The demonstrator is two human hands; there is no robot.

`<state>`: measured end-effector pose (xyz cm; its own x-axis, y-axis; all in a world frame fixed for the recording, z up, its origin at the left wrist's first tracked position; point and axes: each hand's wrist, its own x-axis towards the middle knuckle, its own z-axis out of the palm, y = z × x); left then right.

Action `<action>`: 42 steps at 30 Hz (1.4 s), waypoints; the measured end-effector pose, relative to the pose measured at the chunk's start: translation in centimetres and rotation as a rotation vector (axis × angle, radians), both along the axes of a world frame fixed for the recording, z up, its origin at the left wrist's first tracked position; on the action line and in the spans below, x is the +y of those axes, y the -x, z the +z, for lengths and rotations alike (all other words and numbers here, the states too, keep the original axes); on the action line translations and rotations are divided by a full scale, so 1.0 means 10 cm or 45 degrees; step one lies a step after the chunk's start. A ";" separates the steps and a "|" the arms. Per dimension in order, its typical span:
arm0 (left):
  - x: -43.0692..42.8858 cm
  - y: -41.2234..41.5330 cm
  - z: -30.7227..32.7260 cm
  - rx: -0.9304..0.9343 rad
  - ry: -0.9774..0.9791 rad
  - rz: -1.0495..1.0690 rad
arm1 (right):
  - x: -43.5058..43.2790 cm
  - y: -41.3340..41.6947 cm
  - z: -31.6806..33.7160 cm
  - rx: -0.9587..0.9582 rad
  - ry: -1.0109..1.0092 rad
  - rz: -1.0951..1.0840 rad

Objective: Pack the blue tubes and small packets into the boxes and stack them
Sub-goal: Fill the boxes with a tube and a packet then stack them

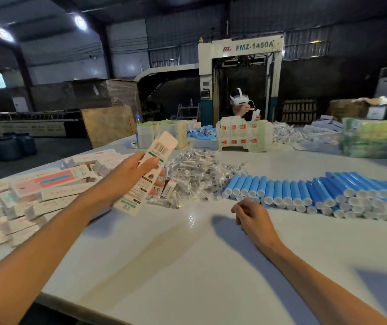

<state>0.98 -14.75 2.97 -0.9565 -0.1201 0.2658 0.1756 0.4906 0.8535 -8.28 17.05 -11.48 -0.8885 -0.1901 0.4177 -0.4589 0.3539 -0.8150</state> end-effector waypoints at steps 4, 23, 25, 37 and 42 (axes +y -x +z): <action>0.59 0.21 -0.28 -0.097 -0.413 -0.335 | -0.01 0.00 0.02 0.002 -0.015 -0.031; 1.52 0.62 -1.20 -0.235 -1.134 -0.263 | 0.84 0.69 0.61 0.052 -0.846 -0.955; 1.53 0.62 -1.18 -0.211 -1.142 -0.294 | 1.04 0.75 0.63 -0.001 -1.125 -1.029; 1.56 0.61 -1.16 -0.191 -1.145 -0.455 | 1.22 0.73 0.61 -0.223 -1.393 -0.973; 1.54 0.61 -1.15 -0.078 -1.066 -0.516 | 1.04 0.60 0.83 0.094 -0.908 -0.939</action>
<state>-5.17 0.62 -8.54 -0.9768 0.0960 0.1913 0.1421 -0.3775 0.9150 -14.28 27.44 -3.18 -0.8612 0.1673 0.4799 0.0284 0.9586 -0.2833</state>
